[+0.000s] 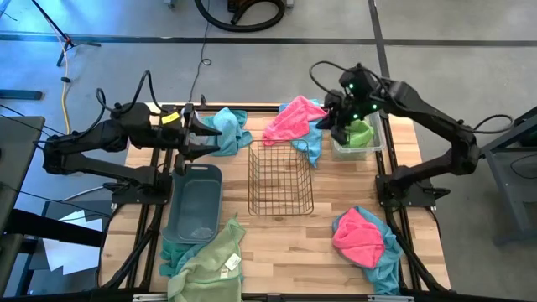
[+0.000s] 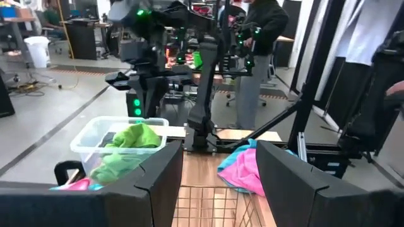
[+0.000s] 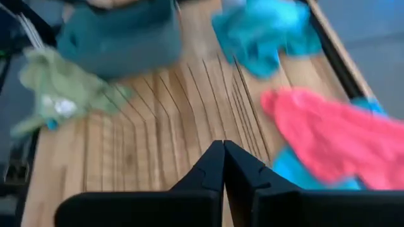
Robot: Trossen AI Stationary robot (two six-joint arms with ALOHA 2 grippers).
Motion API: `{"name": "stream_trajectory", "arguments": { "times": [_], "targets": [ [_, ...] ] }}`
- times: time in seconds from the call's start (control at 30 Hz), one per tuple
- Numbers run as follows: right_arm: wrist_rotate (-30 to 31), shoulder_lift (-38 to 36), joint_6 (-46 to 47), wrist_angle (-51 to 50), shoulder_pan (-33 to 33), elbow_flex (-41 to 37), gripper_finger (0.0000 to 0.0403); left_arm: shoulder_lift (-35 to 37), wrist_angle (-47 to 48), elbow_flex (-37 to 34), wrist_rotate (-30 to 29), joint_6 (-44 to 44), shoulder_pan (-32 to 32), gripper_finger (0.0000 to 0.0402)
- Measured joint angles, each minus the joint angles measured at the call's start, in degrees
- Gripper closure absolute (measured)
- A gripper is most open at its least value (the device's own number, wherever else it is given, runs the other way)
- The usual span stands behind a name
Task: Sort microfiber towel by color & place in baskets
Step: Put the light green towel into the transparent bin
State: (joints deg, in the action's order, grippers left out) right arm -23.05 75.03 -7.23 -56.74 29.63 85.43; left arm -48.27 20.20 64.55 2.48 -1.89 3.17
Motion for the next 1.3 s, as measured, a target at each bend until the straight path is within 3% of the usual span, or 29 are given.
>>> {"name": "stream_trajectory", "arguments": {
  "times": [0.37, 0.53, 0.73, 0.87, 1.0, 1.17, 1.3],
  "targets": [
    [17.4, -2.4, 10.2, 20.2, -20.6, 0.0, 0.0402, -3.0, -7.3, 0.0, 2.4, 1.1, 0.0, 0.0213],
    [24.7, -2.4, 9.2, 21.8, -27.2, 0.0, 0.0402, -7.5, -13.6, 0.0, 3.1, 0.1, -1.2, 0.0213],
    [27.0, -6.0, 7.7, 24.6, -34.3, -0.1, 0.0403, -12.2, -16.3, 0.0, 3.0, -0.9, -4.8, 0.0213],
    [30.9, -9.3, 6.7, 21.3, -38.2, -0.2, 0.0403, -14.0, -19.0, 0.0, 0.0, -2.8, -7.0, 0.0213],
    [31.6, -14.7, 7.1, 26.2, -39.9, -7.7, 0.0403, -14.3, -20.3, 0.0, -4.7, -3.9, -8.5, 0.0213],
    [31.6, -22.2, 12.1, 46.8, -40.6, -25.4, 0.0403, -14.0, -20.6, 0.0, -7.3, -3.8, -9.3, 0.0213],
    [31.5, -23.3, 11.6, 61.3, -40.5, -31.2, 0.0403, -14.0, -20.4, 0.0, -7.2, -1.2, -8.8, 0.0213]
  ]
}}
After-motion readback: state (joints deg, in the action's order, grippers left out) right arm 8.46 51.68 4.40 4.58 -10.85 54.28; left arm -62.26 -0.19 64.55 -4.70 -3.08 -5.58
